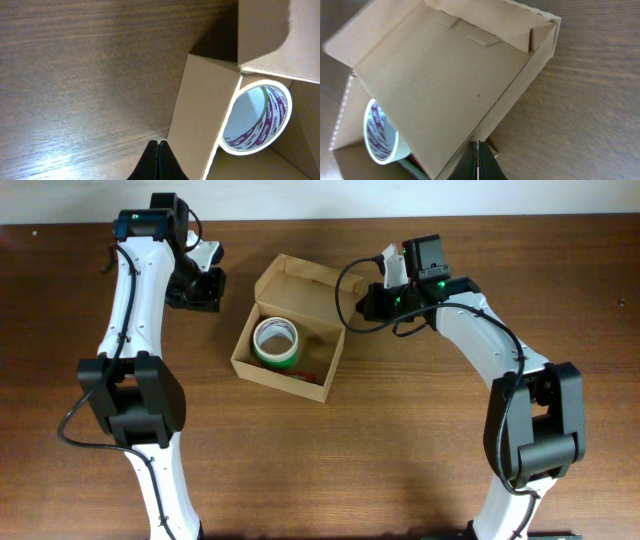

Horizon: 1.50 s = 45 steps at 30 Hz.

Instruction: Pack container

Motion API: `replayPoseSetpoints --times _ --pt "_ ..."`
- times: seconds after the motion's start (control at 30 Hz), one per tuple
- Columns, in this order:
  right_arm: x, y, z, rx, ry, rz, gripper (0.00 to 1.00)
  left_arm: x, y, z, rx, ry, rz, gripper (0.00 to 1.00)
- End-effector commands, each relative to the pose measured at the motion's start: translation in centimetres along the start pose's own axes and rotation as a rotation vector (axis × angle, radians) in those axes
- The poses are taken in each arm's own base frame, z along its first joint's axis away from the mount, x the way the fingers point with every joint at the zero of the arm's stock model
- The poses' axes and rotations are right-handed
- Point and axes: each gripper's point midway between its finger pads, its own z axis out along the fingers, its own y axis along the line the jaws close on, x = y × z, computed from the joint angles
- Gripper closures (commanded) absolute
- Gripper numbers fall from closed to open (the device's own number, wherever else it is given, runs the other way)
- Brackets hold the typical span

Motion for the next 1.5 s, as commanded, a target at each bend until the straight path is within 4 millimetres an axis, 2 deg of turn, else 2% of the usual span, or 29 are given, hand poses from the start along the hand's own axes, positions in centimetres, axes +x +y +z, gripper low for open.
replayPoseSetpoints --times 0.0,0.1,0.27,0.47,0.7,0.9,1.07,1.2,1.27,1.4,1.47 --pt "0.1 0.9 -0.2 -0.048 0.007 -0.001 0.96 -0.5 0.6 0.8 -0.012 -0.011 0.0 0.99" --pt "0.1 0.2 -0.5 -0.039 0.007 0.015 0.96 -0.8 1.0 1.3 -0.028 -0.01 -0.008 0.98" --pt "-0.3 -1.3 -1.2 -0.022 -0.002 0.047 0.96 1.5 1.1 3.2 -0.015 0.109 -0.073 0.99" --pt "-0.5 -5.0 -2.9 0.035 -0.006 0.103 0.96 3.1 0.5 4.0 -0.009 0.185 -0.123 0.99" --pt "-0.6 -8.0 -4.7 0.069 -0.017 0.178 0.96 5.5 -2.7 4.0 0.026 0.3 -0.167 0.98" --pt "-0.7 -8.3 -5.0 0.074 -0.013 0.168 0.96 6.5 -7.0 4.2 0.072 0.356 -0.223 0.99" --pt "-0.3 -8.3 -5.0 0.072 0.0 0.152 0.96 6.6 -8.3 4.4 0.068 0.369 -0.286 0.98" --pt "0.9 -7.8 -4.7 0.073 0.049 0.135 0.96 5.4 -6.3 4.8 -0.011 0.303 -0.284 0.98" --pt "1.4 -7.2 -4.4 0.069 0.07 0.124 0.96 4.0 -5.1 5.1 -0.026 0.243 -0.281 0.98" --pt "1.5 -5.8 -3.6 0.054 0.078 0.091 0.96 0.4 -3.7 5.3 0.01 0.094 -0.234 0.98" --pt "1.3 -4.9 -3.0 0.046 0.07 0.06 0.96 -2.2 -3.8 5.3 0.066 -0.011 -0.177 0.99"
